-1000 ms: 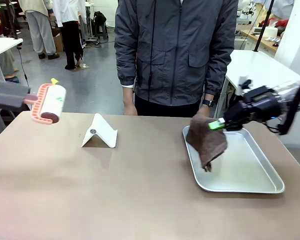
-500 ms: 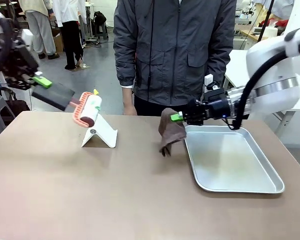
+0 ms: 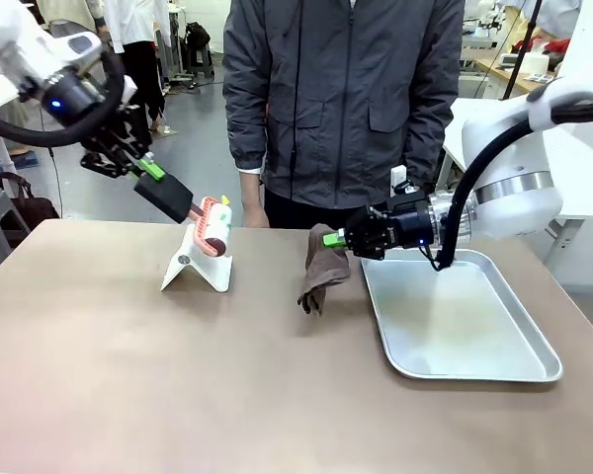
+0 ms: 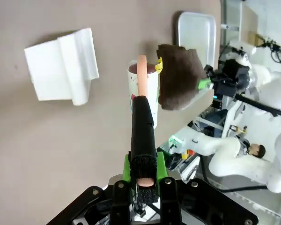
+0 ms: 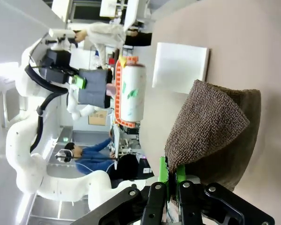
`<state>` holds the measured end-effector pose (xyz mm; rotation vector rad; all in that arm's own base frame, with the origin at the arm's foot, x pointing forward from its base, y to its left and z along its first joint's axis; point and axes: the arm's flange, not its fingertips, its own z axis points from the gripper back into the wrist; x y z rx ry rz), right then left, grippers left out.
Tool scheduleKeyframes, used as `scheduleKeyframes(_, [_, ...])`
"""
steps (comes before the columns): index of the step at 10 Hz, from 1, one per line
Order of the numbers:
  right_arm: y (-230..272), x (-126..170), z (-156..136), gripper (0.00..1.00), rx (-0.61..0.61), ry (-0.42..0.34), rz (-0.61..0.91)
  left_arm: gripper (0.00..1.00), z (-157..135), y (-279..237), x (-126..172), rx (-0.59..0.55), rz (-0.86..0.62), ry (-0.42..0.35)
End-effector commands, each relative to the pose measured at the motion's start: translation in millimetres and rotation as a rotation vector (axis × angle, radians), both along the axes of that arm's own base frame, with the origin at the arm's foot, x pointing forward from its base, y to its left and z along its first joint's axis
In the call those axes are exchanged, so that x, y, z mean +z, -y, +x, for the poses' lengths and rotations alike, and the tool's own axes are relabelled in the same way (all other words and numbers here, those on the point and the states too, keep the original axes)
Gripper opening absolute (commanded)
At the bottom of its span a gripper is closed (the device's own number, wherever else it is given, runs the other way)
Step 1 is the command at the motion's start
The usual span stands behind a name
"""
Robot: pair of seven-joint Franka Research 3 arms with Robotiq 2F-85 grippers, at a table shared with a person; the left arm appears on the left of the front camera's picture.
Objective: Clean the surface of the table.
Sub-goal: Return the Lint Roller and towel to their original positions.
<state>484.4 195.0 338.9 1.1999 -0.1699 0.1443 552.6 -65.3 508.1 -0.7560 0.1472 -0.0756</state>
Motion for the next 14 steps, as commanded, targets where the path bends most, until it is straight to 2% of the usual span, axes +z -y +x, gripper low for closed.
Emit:
scheduleKeyframes(1, [5,-4,3,0.07,0.018,-0.044,-0.053,0.22,14,14,-3,0.038,0.038,-0.015])
scheduleKeyframes(2, [9,-5,3,0.07,0.004,-0.049,-0.067,0.22,18,19,-9,0.040,0.047,0.001])
scheduleKeyframes(3, [14,-8,4,0.07,-0.008,-0.037,-0.095,0.22,18,20,-14,-0.008,0.042,-0.037])
scheduleKeyframes(4, [6,-10,0,0.07,0.017,-0.029,-0.040,0.22,15,19,-14,0.027,0.019,-0.005])
scheduleKeyframes(8, [10,-11,1,0.07,0.017,-0.034,-0.058,0.22,18,20,-21,0.025,0.022,-0.013])
scheduleKeyframes(9, [-2,-13,3,0.07,0.056,-0.008,-0.086,0.22,12,14,-31,0.017,0.027,0.028])
scheduleKeyframes(10, [-9,-19,5,0.07,0.051,0.002,-0.117,0.22,12,9,-38,0.056,0.051,0.042])
scheduleKeyframes(13, [-15,-34,10,0.07,-0.021,-0.029,-0.178,0.22,27,8,-56,0.075,0.095,0.025])
scheduleKeyframes(14, [-19,-39,13,0.07,-0.003,-0.044,-0.179,0.22,32,12,-61,0.062,0.117,0.034])
